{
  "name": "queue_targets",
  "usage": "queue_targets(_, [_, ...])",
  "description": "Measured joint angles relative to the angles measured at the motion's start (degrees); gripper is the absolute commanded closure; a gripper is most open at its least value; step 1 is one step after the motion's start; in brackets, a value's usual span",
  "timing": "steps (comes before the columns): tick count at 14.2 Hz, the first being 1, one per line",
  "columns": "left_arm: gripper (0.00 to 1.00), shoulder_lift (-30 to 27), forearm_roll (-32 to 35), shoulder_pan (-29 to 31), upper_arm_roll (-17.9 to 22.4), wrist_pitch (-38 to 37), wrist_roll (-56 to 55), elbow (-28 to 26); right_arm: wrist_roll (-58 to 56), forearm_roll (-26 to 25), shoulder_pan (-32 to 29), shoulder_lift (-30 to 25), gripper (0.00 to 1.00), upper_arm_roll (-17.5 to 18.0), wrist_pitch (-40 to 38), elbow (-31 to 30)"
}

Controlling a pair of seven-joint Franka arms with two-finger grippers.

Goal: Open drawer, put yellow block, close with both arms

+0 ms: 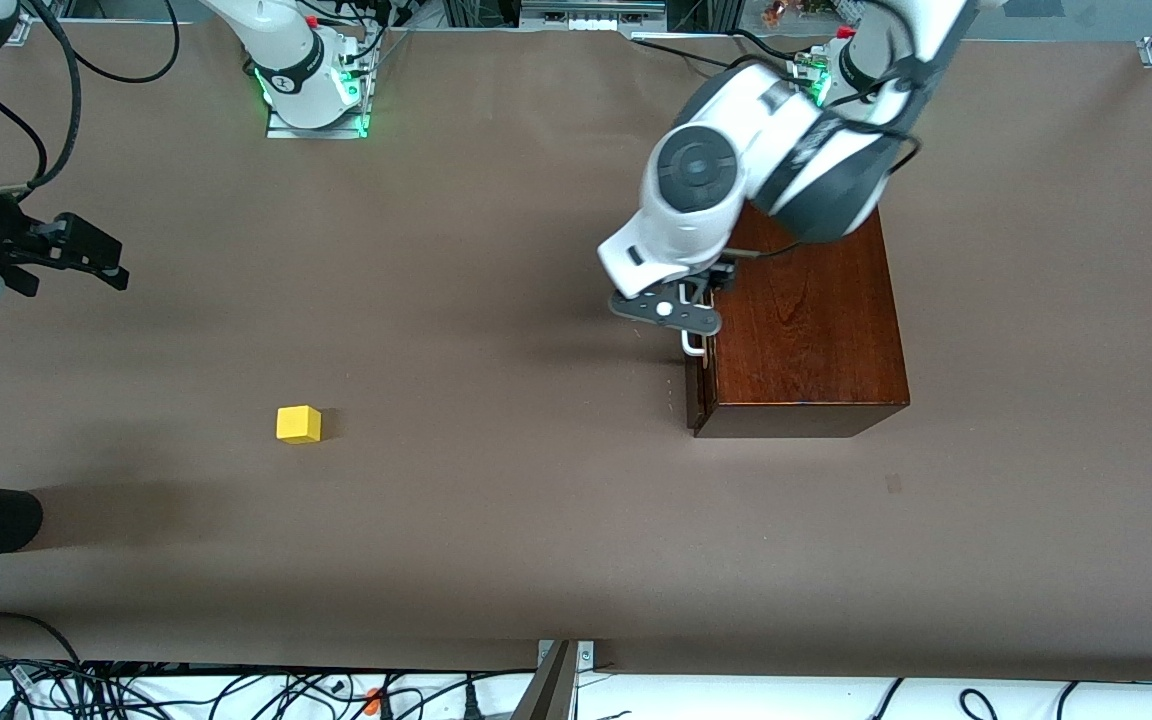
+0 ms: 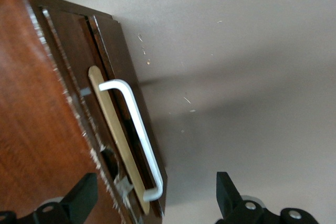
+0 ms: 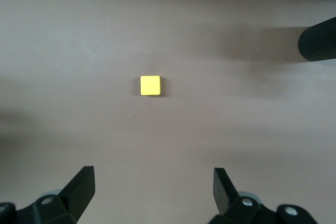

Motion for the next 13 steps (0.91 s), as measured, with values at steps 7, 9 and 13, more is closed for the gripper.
queue_targets(7, [0.0,3.45,4.91,-2.43,0.05,4.86,-3.9,-4.54,-0.01,-0.01,-0.25,10.96,0.0,-0.32,3.35,-0.24])
queue_targets(9, [0.0,3.44,6.75,-3.31,0.04,5.03,-6.03,-6.09,-0.01,0.02,-0.12,14.64,0.0,-0.18,6.86,-0.33])
queue_targets(13, [0.0,3.46,9.53,-4.89,0.02,5.45,-9.03,-8.75,0.13,0.24,0.21,22.4,0.0,0.34,16.29,-1.58])
